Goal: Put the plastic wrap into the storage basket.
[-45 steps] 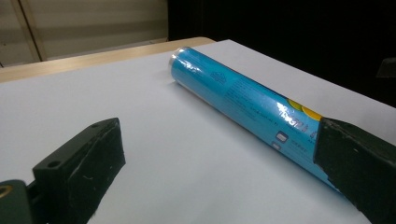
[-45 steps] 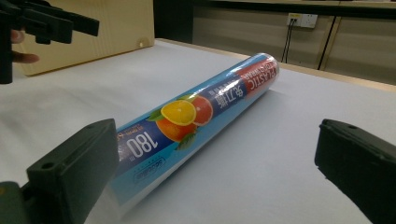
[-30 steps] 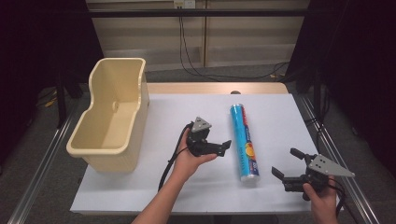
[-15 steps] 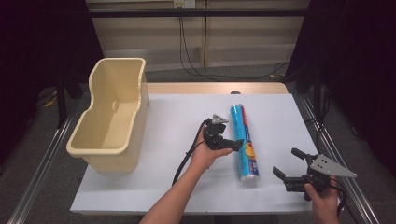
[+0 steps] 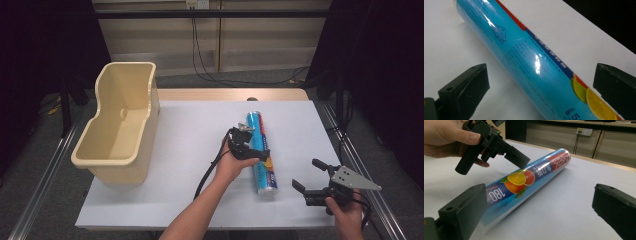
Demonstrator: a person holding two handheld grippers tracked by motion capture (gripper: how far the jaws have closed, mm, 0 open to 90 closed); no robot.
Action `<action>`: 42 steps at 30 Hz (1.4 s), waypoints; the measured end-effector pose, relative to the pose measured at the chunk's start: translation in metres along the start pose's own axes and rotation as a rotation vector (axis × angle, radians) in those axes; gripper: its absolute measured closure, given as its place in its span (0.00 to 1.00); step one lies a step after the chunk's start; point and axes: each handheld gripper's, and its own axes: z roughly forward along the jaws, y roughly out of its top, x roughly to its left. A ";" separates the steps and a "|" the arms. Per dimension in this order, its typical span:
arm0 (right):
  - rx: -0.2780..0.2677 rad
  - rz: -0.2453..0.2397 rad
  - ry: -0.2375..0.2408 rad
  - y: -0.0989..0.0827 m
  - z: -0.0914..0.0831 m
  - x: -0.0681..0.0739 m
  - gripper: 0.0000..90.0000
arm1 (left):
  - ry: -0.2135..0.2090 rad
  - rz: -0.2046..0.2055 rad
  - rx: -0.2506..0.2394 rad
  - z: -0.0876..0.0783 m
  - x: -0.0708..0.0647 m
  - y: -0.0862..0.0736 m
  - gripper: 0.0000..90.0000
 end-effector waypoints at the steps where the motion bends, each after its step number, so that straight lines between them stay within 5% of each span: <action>1: 0.001 0.001 -0.003 0.000 0.000 0.000 0.00 | 0.004 -0.010 0.000 0.002 -0.001 0.000 0.00; 22: 0.013 -0.014 -0.021 0.001 -0.001 0.000 0.00 | 0.099 -0.014 0.031 0.013 -0.003 -0.004 0.00; 34: 0.009 -0.020 -0.023 0.001 -0.002 -0.001 0.00 | 0.203 -0.042 0.069 -0.018 0.034 -0.005 0.01; 42: 0.011 -0.021 -0.020 0.001 -0.001 0.000 0.00 | 0.251 -0.118 0.093 -0.040 0.060 -0.010 0.02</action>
